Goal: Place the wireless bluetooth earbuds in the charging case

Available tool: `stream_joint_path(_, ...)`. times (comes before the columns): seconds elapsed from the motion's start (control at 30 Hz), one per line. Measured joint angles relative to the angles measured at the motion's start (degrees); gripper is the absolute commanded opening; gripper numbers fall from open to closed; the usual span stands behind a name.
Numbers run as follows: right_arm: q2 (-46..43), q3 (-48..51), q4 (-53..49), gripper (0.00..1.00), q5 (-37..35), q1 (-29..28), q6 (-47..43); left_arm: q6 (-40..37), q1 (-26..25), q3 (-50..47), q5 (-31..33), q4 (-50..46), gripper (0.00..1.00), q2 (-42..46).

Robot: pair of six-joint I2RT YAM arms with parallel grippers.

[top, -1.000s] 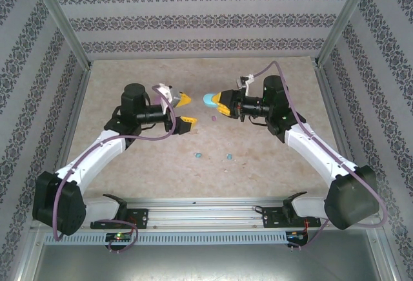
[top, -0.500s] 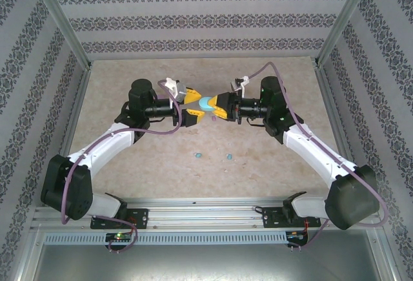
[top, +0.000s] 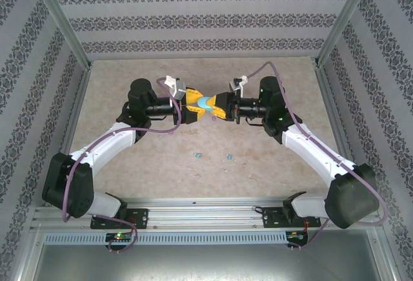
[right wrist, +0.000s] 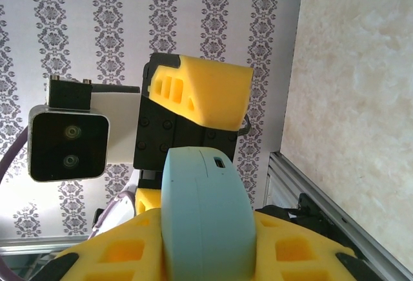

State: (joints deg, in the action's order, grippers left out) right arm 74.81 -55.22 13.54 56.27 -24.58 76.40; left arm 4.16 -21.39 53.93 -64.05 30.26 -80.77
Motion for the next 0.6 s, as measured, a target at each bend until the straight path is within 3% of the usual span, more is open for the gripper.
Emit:
stream_joint_path(0.17, 0.02, 0.0, 0.11, 0.21, -0.04, -0.33, 0.02, 0.76, 0.0, 0.0, -0.72, 0.26, 0.52, -0.02)
stream_joint_path(0.4, 0.02, 0.02, 0.24, 0.21, 0.02, -0.44, 0.24, 1.05, -0.02, 0.0, -0.85, 0.24, 0.6, -0.02)
stream_joint_path(0.5, 0.02, 0.02, 0.28, 0.21, 0.07, -0.46, 0.24, 0.94, -0.02, -0.02, -0.68, 0.02, 0.53, -0.02)
stream_joint_path(0.6, 0.02, 0.02, 0.33, 0.21, -0.02, -0.44, 0.24, 0.61, -0.09, -0.02, -0.81, -0.46, 0.52, 0.04)
